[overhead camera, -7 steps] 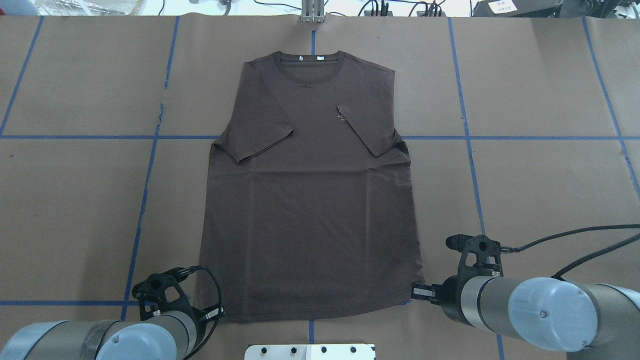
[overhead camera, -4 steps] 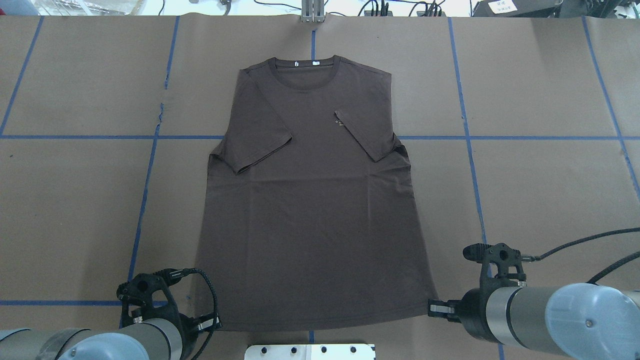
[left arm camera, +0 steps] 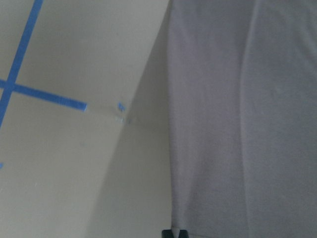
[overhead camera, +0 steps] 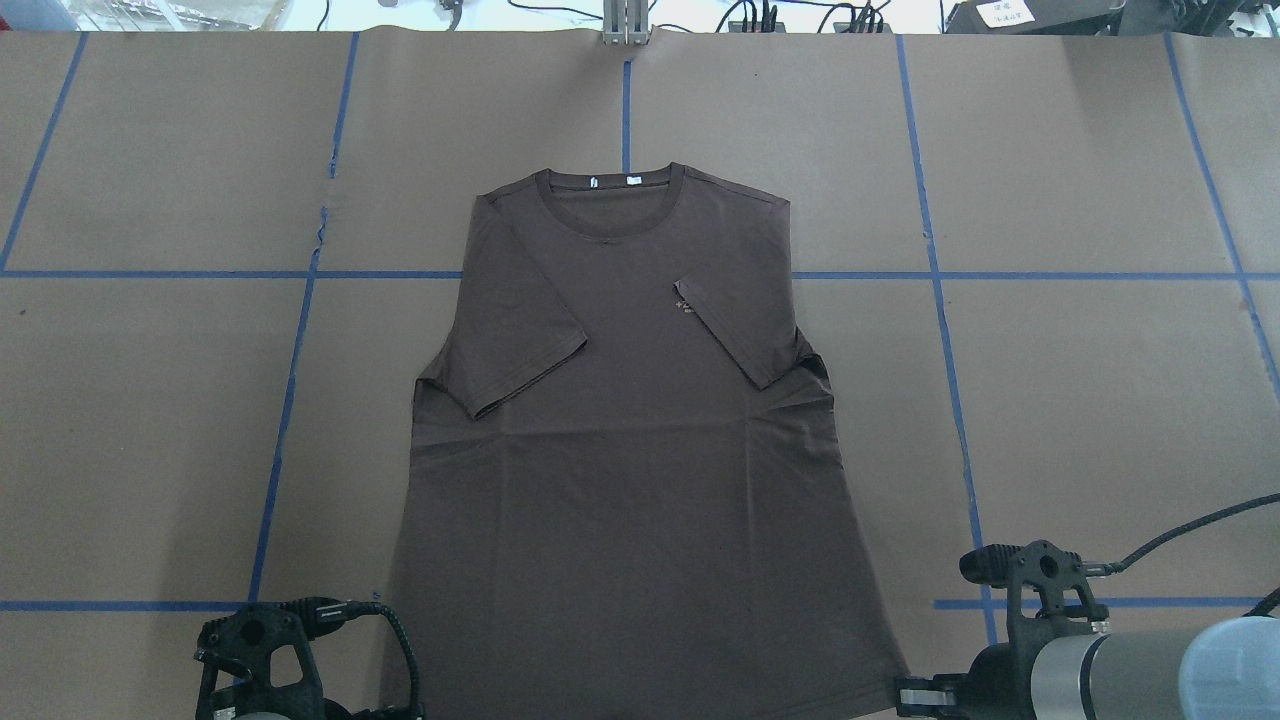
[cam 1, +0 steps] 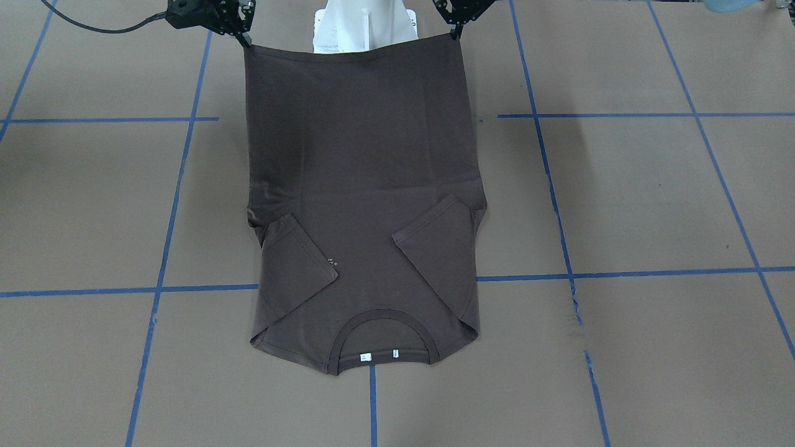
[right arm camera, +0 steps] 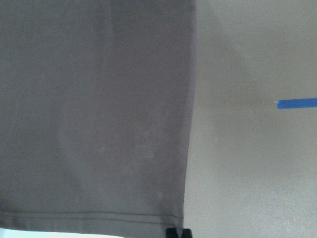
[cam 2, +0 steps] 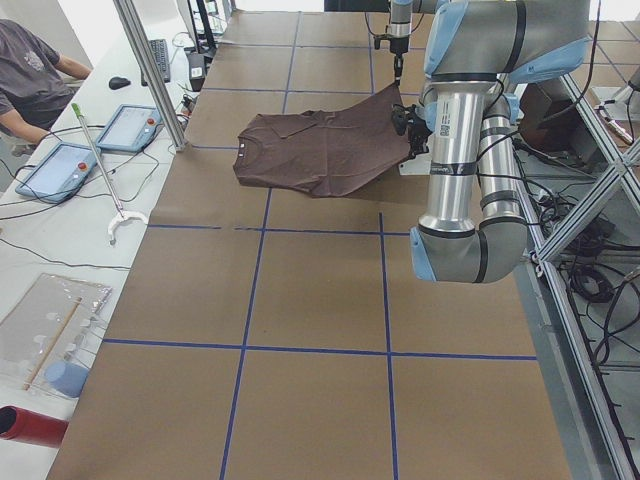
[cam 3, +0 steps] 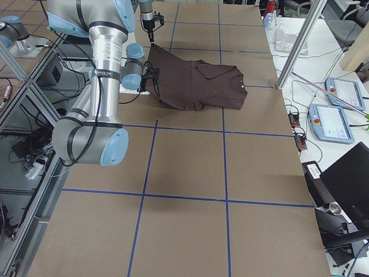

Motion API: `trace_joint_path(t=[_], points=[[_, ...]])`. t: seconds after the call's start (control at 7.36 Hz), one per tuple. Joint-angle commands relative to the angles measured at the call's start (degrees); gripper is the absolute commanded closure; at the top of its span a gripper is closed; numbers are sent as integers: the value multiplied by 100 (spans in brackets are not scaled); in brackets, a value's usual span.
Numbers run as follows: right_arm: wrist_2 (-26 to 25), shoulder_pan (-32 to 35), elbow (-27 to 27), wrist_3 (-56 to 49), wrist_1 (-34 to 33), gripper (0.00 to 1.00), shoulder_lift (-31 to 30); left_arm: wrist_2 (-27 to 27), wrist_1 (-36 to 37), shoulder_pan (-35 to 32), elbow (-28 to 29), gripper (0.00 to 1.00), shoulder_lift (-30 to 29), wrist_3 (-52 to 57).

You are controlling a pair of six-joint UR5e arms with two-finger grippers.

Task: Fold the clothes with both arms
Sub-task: 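Lift the hem with both grippers and fold it toward the collar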

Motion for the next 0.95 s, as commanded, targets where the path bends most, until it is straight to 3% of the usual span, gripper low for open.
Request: trace_joint_path(t=[0.0, 0.27, 0.54, 0.82], points=[[78, 449, -14, -128, 0, 100, 36, 6, 73, -114, -88, 100, -22, 108], [481, 1360, -277, -954, 0, 100, 447, 6, 64, -719, -9, 100, -328, 869], [1166, 2617, -1240, -1899, 0, 100, 1447, -29, 46, -1614, 149, 100, -653, 1667], [1632, 3567, -2241, -2431, -9, 100, 2247, -125, -15, -2467, 832, 100, -917, 2468]])
